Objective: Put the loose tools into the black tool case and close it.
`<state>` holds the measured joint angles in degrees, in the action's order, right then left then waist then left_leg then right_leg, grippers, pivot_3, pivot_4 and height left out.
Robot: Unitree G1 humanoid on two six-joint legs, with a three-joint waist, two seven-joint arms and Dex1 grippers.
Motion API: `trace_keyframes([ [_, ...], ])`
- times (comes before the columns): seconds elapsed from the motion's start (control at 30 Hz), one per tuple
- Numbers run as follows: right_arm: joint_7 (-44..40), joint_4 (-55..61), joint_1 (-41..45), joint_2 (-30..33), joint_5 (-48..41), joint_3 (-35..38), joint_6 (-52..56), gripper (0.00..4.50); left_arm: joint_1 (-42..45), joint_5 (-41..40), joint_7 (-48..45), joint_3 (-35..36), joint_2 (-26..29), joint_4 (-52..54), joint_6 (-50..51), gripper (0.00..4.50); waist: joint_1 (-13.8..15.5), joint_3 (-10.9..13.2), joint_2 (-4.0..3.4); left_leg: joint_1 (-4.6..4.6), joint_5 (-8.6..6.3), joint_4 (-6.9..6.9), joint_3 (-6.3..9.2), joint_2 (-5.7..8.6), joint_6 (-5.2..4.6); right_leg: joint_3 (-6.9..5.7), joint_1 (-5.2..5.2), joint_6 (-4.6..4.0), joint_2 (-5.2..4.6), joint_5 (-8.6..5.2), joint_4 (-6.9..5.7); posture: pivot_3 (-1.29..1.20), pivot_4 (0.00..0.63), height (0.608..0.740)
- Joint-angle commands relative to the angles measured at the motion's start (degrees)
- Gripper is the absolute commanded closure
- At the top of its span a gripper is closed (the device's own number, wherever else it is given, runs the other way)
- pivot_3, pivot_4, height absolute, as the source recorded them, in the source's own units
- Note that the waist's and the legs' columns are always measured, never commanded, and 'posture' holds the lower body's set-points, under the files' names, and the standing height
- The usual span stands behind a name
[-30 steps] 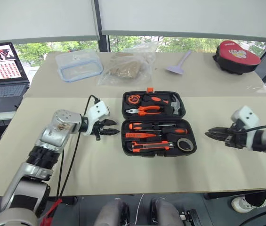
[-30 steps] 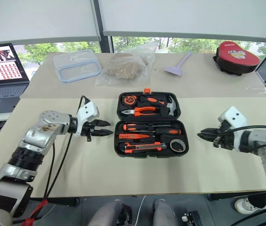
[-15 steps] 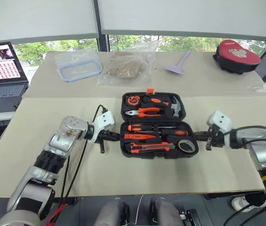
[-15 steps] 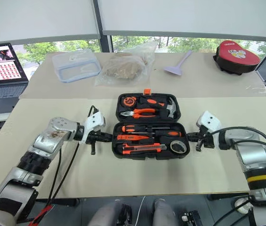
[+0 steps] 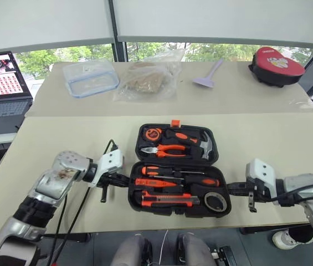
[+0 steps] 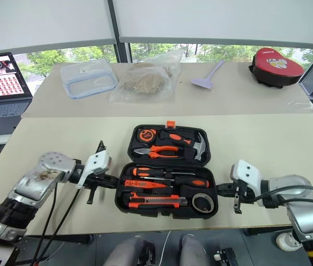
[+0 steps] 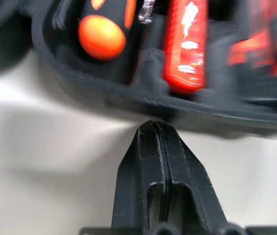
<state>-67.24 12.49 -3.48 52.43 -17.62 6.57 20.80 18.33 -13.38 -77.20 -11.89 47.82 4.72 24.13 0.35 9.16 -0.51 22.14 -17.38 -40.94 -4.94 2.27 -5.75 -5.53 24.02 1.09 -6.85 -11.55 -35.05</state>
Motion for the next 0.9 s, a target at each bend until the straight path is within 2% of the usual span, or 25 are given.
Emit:
trace_keyframes([
  [0.03,1.8,2.1,-2.7,0.9,-1.0,4.5,0.3,4.50,-4.8,-0.3,-0.9,1.5,3.7,2.2,-0.3,4.47,0.0,0.0,0.00,-0.04,0.00,0.01,-0.01,-0.01,0.02,0.00,-0.02,-0.02,0.00,-0.01,0.00,0.00,0.150,0.728],
  [0.17,4.6,0.3,-3.6,0.3,-0.4,7.0,0.3,4.50,-6.1,-0.8,0.7,3.4,4.5,1.6,-0.6,4.47,0.0,0.0,-0.02,-0.20,-0.03,0.06,-0.01,-0.03,0.11,0.03,-0.11,-0.07,-0.03,-0.06,-0.03,0.00,0.150,0.728],
  [0.23,7.4,-0.9,-1.2,-0.7,-1.2,8.2,2.2,4.50,-2.8,-1.1,3.1,4.5,3.1,-2.0,1.3,4.47,0.2,0.0,-0.02,-0.21,-0.04,0.05,-0.02,-0.04,0.13,0.04,-0.09,-0.08,-0.04,-0.06,-0.05,0.00,0.150,0.728],
  [0.33,11.9,-2.0,4.5,-2.2,-4.3,9.9,9.0,4.50,6.6,-3.6,9.8,7.2,-1.9,-9.2,10.8,4.47,0.6,0.0,0.03,-0.14,-0.02,0.02,-0.02,-0.02,0.16,0.04,-0.04,-0.11,-0.05,-0.03,-0.13,0.00,0.150,0.728],
  [0.43,17.4,-3.2,15.2,-4.7,-9.1,10.0,19.4,3.62,19.2,-6.9,15.8,9.9,-8.5,-17.4,23.2,3.69,0.9,0.1,0.28,0.05,0.09,-0.11,0.02,-0.01,0.18,0.02,0.05,-0.11,0.00,0.13,-0.23,0.00,0.150,0.728],
  [0.5,21.0,-4.2,21.4,-6.6,-10.2,9.0,24.9,2.91,24.8,-7.8,17.8,10.1,-11.6,-21.0,28.5,2.84,0.9,0.1,0.33,0.23,0.36,-0.23,0.02,0.01,-0.27,0.00,0.14,-0.12,0.14,0.25,-0.29,0.00,0.150,0.728],
  [0.53,23.2,-5.2,24.4,-7.8,-10.3,8.2,27.4,2.70,26.9,-7.7,18.7,9.7,-13.0,-22.5,30.2,2.61,0.8,0.1,0.34,0.21,0.38,-0.25,0.02,0.02,-0.31,0.01,0.12,-0.11,0.26,0.25,-0.28,0.00,0.150,0.728],
  [0.57,24.7,-5.9,26.5,-8.6,-10.4,7.7,29.3,2.25,28.3,-7.8,19.3,9.5,-13.9,-23.5,31.5,2.08,0.5,0.1,0.37,0.14,0.39,-0.24,0.01,0.01,-0.33,0.04,0.10,-0.08,0.27,0.23,-0.27,0.00,0.150,0.728],
  [0.6,26.2,-6.7,28.6,-9.6,-10.4,7.4,31.3,2.07,29.6,-7.8,19.9,9.3,-14.9,-24.6,32.3,1.91,0.4,0.1,0.36,0.16,0.40,-0.24,-0.04,0.01,-0.34,0.00,0.10,-0.06,0.34,0.21,-0.27,0.00,0.150,0.728],
  [0.63,27.8,-8.0,30.6,-10.6,-10.0,6.7,33.1,1.67,31.1,-7.6,21.0,9.2,-16.2,-26.2,32.9,1.49,0.3,0.1,0.37,0.21,0.42,-0.14,-0.05,0.05,-0.35,-0.04,0.17,-0.06,0.34,0.21,-0.19,0.00,0.150,0.728],
  [0.73,31.7,-12.2,35.3,-12.9,-7.8,3.9,35.9,1.67,35.2,-6.5,24.4,9.3,-20.2,-31.7,33.4,1.49,0.1,0.1,0.37,0.17,0.43,0.12,-0.09,0.06,-0.33,-0.22,0.17,0.00,0.47,0.17,-0.27,0.00,0.150,0.728],
  [0.9,35.7,-15.2,38.7,-16.4,-6.7,1.9,39.0,1.67,35.6,-5.4,24.7,7.1,-22.3,-34.0,32.5,1.49,-0.1,0.1,0.36,0.22,0.43,0.24,-0.09,0.08,-0.32,-0.35,0.18,0.02,0.52,0.15,-0.21,0.00,0.150,0.728],
])
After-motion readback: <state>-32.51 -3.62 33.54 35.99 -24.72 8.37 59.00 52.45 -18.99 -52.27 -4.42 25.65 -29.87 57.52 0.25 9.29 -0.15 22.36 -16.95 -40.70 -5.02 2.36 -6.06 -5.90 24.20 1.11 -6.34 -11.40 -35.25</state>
